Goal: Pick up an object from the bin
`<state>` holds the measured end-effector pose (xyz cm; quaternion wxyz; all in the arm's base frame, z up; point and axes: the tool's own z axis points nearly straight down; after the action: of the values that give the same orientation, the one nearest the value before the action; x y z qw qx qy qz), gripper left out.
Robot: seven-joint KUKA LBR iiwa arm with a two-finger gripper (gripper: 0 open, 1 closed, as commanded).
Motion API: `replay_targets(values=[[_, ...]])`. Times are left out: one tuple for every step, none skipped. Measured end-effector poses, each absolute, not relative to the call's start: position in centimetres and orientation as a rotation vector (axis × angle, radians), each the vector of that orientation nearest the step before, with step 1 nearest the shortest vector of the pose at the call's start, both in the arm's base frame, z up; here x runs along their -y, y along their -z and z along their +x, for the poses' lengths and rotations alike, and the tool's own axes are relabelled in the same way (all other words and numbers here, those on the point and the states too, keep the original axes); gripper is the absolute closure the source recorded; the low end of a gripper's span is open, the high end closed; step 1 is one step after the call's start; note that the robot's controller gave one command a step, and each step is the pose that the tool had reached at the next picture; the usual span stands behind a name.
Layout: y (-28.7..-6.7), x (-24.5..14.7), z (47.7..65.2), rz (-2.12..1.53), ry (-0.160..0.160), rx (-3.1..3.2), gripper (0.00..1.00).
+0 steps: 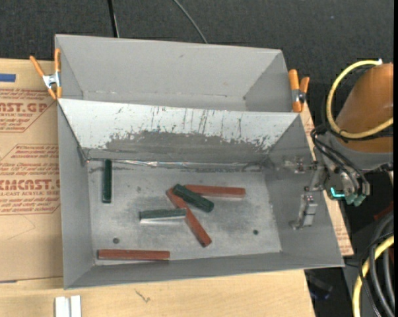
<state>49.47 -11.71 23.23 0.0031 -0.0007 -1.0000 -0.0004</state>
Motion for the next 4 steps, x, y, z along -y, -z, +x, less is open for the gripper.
replay_targets(values=[[-23.6,11.7,49.6,0.0,-0.001,3.143,0.0],[-19.4,9.1,51.5,0.094,-0.004,3.149,0.0],[-16.4,8.3,53.6,-0.068,0.002,3.142,0.0],[-13.6,6.8,55.3,-0.231,0.001,3.135,0.0]])
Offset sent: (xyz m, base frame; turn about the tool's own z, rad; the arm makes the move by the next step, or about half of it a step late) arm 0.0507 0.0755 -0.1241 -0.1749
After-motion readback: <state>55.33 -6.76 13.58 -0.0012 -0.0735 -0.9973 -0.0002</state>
